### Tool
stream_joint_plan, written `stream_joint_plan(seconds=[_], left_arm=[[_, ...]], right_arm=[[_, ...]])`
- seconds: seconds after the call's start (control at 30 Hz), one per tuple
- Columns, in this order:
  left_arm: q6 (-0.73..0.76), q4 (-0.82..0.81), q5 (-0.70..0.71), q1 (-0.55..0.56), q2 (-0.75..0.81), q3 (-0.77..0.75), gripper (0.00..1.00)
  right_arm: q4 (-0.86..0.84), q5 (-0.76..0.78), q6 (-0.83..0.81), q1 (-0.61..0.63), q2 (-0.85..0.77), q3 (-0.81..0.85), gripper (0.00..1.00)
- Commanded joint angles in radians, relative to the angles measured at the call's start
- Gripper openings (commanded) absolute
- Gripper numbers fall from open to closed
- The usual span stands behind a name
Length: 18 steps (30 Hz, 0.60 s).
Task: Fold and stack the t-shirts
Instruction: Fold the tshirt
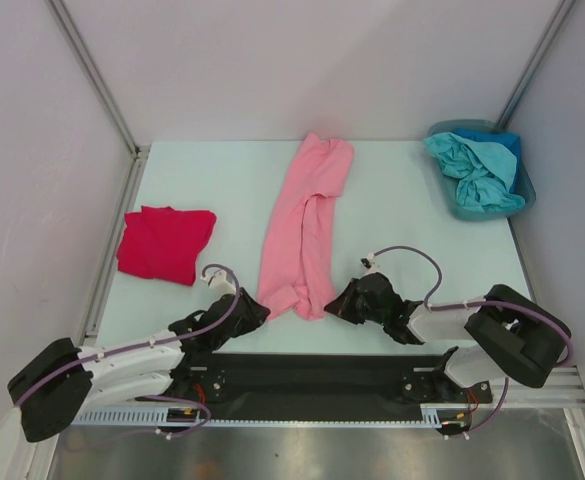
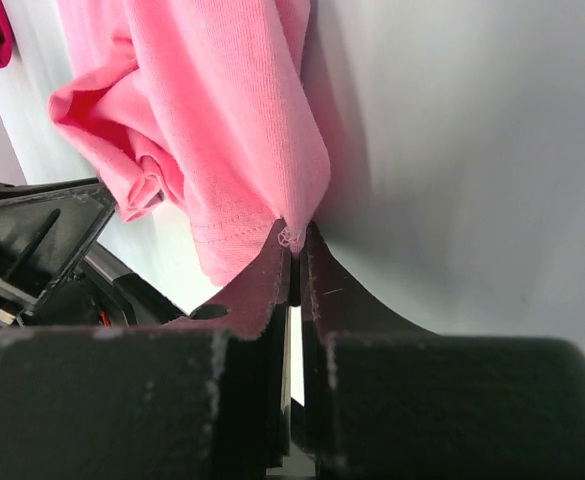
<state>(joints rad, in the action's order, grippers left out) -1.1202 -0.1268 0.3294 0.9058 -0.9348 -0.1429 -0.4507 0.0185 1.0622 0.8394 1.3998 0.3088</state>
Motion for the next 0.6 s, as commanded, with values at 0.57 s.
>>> stream_joint_plan(seconds=[0.57], left_arm=[[0.085,0.541,0.086,0.004,0.172,-0.25,0.07]], right_arm=[[-0.046,-0.008,-0.01,-0.019,0.068,-0.007,0.0]])
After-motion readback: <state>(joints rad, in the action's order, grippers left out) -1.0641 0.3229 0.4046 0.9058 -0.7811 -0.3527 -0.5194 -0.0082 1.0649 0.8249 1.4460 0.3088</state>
